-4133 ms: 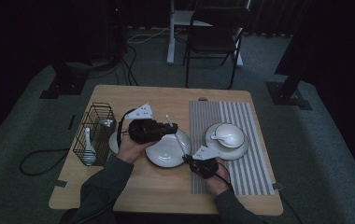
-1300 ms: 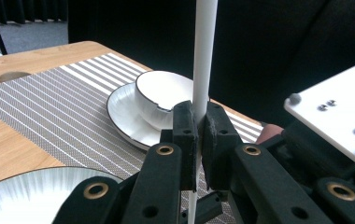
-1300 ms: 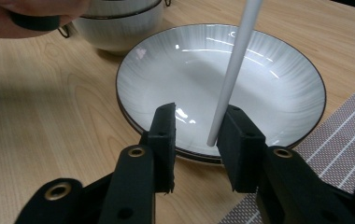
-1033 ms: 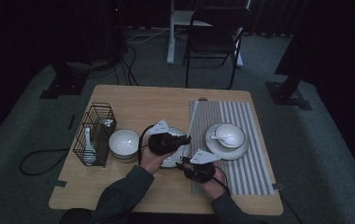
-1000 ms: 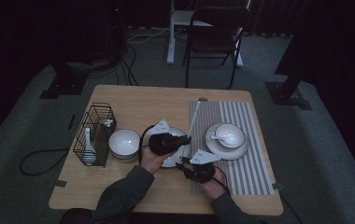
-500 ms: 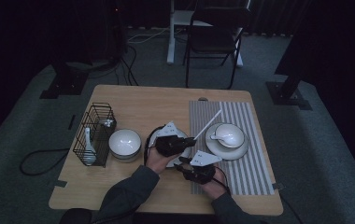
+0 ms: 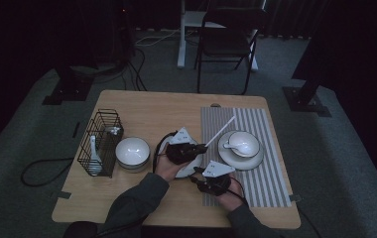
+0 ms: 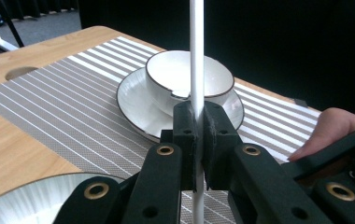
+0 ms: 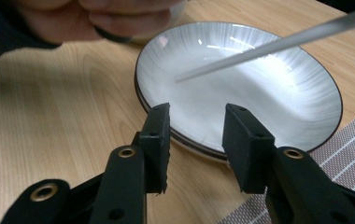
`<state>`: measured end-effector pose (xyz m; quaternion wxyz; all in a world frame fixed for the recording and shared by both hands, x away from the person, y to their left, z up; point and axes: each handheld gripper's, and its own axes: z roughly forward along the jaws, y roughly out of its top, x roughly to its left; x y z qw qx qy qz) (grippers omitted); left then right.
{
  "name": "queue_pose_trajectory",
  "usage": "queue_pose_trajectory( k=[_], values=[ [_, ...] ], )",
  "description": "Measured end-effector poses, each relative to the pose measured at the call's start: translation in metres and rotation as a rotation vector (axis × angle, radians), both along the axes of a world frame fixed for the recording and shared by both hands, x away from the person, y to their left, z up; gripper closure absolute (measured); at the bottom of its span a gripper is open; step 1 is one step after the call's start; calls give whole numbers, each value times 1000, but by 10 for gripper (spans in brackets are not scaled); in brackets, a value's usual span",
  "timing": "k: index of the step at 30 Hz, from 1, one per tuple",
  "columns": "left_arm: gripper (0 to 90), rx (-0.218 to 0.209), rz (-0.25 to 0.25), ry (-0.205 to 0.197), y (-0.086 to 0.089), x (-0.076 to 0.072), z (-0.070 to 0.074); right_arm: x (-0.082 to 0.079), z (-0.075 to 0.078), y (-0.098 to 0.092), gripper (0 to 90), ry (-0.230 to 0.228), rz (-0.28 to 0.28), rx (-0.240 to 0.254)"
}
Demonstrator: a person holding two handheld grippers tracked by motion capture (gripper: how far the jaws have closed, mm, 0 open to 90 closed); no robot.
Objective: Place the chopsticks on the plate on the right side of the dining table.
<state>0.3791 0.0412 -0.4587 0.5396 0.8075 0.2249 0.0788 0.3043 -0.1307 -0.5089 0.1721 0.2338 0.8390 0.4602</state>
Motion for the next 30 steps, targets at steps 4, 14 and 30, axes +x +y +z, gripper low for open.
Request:
queue_pose_trajectory(
  k=[4, 14, 30],
  values=[
    [858, 19, -7, -20, -2, 3, 3, -1, -1, -1, 609, 14, 9, -10],
    [858, 46, -1, -59, -6, 15, 12, -2, -5, -17, 584, 28, 47, -73],
    [858, 56, -10, -75, -16, 23, 13, -4, -21, -24, 525, 80, 55, -123]
  ],
)
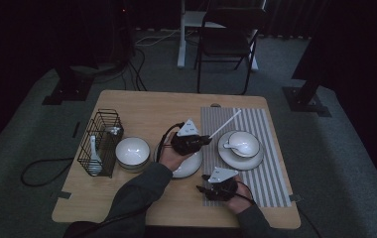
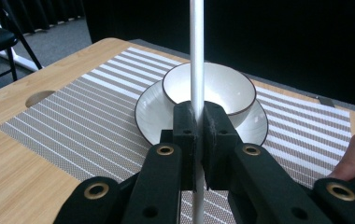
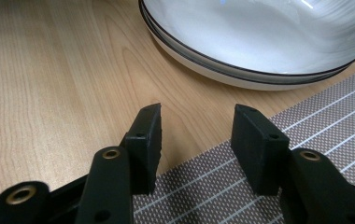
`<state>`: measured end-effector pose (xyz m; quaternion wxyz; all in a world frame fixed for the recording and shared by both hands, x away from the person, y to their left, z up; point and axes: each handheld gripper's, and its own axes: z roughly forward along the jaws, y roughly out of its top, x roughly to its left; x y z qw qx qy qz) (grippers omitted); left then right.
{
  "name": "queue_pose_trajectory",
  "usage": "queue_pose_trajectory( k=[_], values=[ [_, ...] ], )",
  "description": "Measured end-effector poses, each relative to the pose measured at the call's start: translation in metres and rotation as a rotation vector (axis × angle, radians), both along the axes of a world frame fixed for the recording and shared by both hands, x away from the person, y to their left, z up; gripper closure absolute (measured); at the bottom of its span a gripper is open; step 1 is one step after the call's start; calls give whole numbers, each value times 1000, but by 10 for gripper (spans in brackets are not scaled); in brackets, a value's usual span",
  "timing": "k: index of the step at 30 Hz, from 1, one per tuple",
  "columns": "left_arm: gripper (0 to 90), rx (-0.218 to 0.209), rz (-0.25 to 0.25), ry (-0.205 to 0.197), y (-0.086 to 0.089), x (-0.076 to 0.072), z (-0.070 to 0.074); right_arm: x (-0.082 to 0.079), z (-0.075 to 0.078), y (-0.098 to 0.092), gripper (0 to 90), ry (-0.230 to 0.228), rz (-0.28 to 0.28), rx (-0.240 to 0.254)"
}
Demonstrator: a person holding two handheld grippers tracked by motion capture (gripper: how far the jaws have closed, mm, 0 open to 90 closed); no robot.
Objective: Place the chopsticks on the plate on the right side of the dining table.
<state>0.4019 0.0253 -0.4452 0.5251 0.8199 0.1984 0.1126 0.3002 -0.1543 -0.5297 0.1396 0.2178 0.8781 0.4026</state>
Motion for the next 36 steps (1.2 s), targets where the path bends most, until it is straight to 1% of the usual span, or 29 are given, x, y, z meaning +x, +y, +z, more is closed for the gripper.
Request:
queue_pose_trajectory(
  k=[4, 17, 28, 33, 36],
  values=[
    [858, 1, 2, -2, -2, 2, 0, 1, -3, 0, 522, 18, -16, 5],
    [858, 22, 13, -2, -7, 12, -1, 3, -9, 0, 510, 46, -33, 10],
    [858, 50, 25, 0, -13, 20, -5, 3, -12, 0, 498, 49, -39, 2],
    [858, 71, 26, -6, -17, 22, -6, 2, -15, 3, 498, 53, -28, -11],
    [858, 79, 27, -7, -19, 24, -7, 1, -16, 4, 498, 51, -22, -11]
  ],
)
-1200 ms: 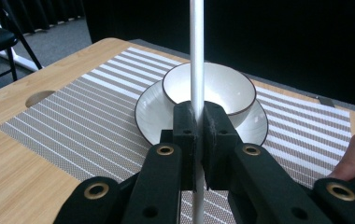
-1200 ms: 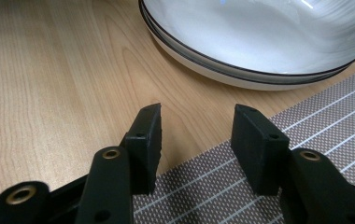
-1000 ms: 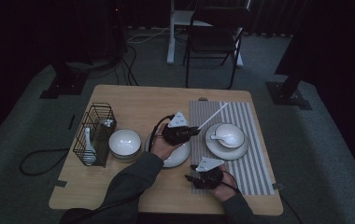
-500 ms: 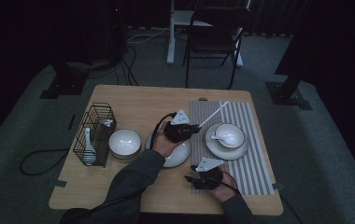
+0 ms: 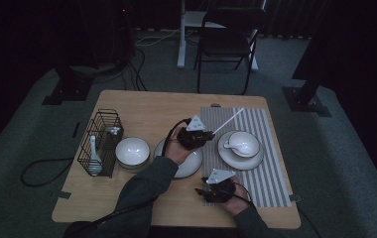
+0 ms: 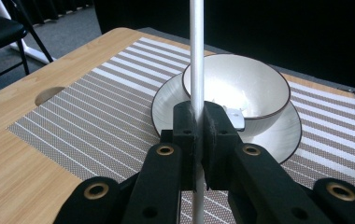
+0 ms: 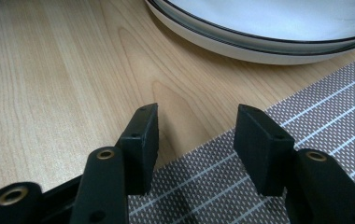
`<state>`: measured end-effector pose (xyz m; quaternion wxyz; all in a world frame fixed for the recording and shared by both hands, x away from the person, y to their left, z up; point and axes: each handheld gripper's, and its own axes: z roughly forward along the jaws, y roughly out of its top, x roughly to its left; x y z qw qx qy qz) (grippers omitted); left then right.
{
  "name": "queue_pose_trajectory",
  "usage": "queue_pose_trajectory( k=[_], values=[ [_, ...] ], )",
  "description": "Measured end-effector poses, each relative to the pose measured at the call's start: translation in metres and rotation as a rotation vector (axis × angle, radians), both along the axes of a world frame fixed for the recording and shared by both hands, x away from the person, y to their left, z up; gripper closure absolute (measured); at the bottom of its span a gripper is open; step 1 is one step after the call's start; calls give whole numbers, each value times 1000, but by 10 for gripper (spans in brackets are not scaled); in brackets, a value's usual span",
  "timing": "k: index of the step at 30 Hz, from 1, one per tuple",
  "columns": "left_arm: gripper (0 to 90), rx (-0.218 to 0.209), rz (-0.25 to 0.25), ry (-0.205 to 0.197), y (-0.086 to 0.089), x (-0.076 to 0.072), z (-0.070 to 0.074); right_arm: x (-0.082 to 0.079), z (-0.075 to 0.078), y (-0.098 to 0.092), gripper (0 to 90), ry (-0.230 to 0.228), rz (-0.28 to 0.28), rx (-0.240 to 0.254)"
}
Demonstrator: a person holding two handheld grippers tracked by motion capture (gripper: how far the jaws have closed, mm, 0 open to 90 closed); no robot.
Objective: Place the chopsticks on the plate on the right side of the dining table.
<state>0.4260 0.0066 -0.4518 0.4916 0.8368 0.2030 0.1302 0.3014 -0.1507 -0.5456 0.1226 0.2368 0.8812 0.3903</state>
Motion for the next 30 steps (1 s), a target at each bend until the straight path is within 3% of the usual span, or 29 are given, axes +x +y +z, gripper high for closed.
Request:
queue_pose_trajectory(
  k=[30],
  values=[
    [858, 37, 16, -10, -12, 30, 3, 0, -1, -1, 476, 0, 6, 11]
  ],
)
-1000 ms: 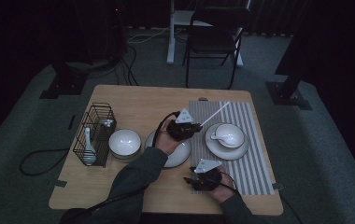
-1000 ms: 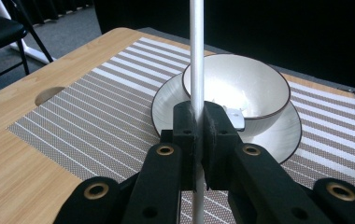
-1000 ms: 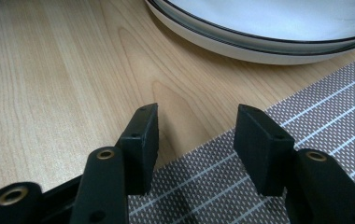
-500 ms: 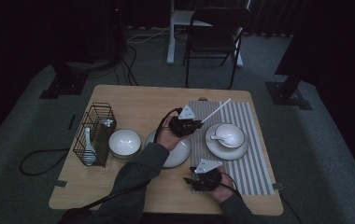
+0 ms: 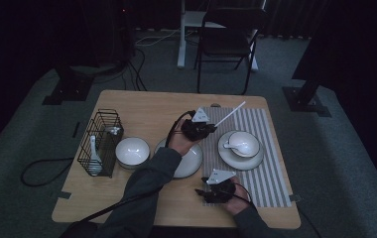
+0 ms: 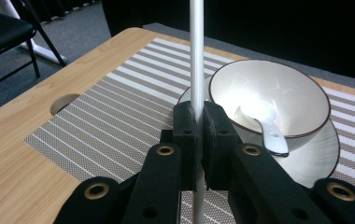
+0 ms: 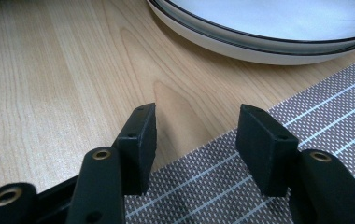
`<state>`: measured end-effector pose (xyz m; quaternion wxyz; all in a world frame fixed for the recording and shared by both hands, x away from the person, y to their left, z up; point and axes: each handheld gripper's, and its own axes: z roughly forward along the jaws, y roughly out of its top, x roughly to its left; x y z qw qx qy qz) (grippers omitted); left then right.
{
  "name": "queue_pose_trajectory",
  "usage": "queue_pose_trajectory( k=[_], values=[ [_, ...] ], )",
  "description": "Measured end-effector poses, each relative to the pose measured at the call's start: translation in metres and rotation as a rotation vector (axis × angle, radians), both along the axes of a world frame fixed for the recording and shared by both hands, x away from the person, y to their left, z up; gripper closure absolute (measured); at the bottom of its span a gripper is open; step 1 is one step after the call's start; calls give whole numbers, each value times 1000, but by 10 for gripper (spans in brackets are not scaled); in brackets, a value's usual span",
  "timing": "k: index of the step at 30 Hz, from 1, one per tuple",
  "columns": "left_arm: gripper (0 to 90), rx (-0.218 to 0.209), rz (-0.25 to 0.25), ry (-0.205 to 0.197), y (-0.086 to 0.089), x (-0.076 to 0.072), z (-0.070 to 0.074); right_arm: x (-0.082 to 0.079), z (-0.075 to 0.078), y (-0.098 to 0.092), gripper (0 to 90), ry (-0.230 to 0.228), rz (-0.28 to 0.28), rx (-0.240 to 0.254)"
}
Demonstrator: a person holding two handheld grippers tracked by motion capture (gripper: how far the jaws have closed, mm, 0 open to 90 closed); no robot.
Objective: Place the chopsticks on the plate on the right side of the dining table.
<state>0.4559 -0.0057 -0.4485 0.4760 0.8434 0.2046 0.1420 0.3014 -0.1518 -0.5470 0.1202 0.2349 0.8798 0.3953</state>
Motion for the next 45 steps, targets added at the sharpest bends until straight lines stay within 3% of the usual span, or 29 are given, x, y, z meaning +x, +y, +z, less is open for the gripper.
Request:
queue_pose_trajectory(
  k=[18, 45],
  values=[
    [859, 5, 4, 20, -10, 9, -7, 0, 0, 0, 458, 0, -1, -2],
    [858, 50, -2, 64, -31, 20, -28, 0, 0, 0, 433, 4, -3, -2]
  ],
)
